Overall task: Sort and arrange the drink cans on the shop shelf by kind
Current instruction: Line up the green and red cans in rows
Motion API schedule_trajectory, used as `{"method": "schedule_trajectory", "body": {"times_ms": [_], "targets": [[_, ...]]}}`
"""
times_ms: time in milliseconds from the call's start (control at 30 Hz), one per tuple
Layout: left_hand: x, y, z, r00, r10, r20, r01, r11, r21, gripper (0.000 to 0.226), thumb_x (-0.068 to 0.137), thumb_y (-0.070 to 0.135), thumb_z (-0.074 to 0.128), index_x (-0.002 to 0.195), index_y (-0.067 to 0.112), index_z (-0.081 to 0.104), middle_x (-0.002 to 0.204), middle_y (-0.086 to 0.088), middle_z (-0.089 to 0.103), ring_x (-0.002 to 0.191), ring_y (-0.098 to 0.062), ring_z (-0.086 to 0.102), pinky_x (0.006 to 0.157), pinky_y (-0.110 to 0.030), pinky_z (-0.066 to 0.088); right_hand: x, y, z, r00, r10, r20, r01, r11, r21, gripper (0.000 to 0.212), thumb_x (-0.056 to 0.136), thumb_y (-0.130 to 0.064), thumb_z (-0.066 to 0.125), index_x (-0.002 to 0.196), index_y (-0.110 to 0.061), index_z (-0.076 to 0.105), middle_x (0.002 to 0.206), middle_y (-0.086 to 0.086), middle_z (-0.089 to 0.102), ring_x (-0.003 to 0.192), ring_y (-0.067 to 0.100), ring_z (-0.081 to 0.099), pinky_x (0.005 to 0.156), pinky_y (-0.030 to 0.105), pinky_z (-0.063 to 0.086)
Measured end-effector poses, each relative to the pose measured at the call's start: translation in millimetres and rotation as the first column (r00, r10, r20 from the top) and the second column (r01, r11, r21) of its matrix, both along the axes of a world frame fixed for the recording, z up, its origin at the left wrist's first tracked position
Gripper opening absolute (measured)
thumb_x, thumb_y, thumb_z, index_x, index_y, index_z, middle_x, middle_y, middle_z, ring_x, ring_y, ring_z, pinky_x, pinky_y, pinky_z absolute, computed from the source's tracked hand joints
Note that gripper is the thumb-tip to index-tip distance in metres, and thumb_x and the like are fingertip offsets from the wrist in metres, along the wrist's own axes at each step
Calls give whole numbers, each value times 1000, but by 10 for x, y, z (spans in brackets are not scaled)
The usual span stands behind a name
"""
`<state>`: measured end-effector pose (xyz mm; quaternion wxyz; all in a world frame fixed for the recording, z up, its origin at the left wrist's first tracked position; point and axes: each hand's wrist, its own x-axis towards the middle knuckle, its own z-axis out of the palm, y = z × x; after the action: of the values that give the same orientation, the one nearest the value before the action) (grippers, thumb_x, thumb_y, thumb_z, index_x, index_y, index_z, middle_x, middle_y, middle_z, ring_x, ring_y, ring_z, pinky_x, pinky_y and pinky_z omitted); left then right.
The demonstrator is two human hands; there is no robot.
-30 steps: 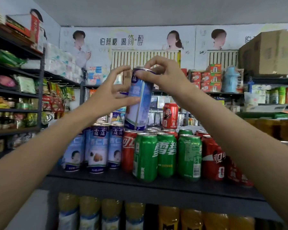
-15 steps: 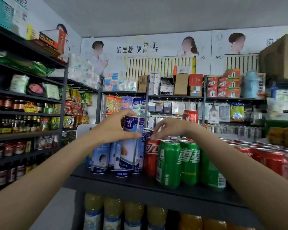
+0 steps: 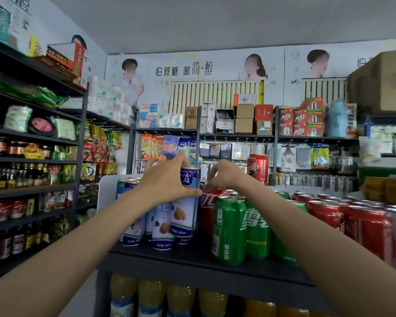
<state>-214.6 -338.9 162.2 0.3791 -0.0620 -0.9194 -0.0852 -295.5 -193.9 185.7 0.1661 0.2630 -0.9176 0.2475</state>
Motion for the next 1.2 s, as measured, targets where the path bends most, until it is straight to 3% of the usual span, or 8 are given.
{"method": "schedule_trajectory", "body": {"times_ms": [167,333,433,533,800,1000,1133,1200], "targets": [[-160,45,14,999,20,35,-19,999,-34,57,72,61,64,105,24,37,67,19,45,83,-14,53,106,-36,18,75,322,300,996,44,-73,-67,930,-361,25,81,-21,69,95,-2,64,97,5,61,80,13,53,56,16,40],[-375,155,-48,996,15,88,-9,998,-66,53,76,60,60,103,23,32,68,12,50,89,-18,58,113,-42,12,211,670,588,978,-25,-207,-81,870,-486,17,80,-24,70,86,-10,62,105,8,61,92,21,58,74,29,49],[-520,241,-60,997,34,74,-23,991,-134,56,76,61,59,107,21,34,71,10,51,96,-22,56,113,-45,11,247,904,652,966,-89,-241,-42,870,-491,23,80,-24,71,95,-8,64,102,7,60,91,22,58,64,25,46],[-657,306,-50,993,78,92,-58,977,-203,70,76,58,60,125,15,33,92,3,62,106,-24,52,113,-46,10,263,1121,660,961,-135,-242,-2,870,-492,22,79,-23,72,92,-8,65,103,8,62,93,25,61,73,32,51],[-830,353,-96,965,155,212,-65,923,-379,71,80,55,59,129,12,29,127,-9,52,130,-31,33,113,-49,-1,167,1447,502,933,-238,-271,84,873,-480,21,81,-22,70,91,-6,64,115,14,62,96,26,60,74,33,50],[-747,316,148,916,134,378,33,914,-404,54,78,52,63,116,20,43,122,-2,50,125,-21,34,114,-44,5,-41,1471,380,924,-281,-260,152,892,-425,22,82,-24,69,94,-7,63,112,15,64,95,28,62,75,35,53],[-638,356,292,940,-168,297,235,950,-206,32,87,37,59,114,21,53,122,4,55,117,-14,48,105,-31,28,-187,1443,228,952,-248,-177,170,914,-367,21,81,-22,71,91,-5,64,113,15,64,94,27,63,74,35,54],[-547,485,274,877,-346,334,379,925,-38,28,90,36,54,111,18,57,115,4,58,111,-12,54,96,-26,41,-234,1396,141,970,-211,-123,170,945,-279,20,81,-21,71,89,-4,64,113,9,60,96,22,60,77,31,51]]}}
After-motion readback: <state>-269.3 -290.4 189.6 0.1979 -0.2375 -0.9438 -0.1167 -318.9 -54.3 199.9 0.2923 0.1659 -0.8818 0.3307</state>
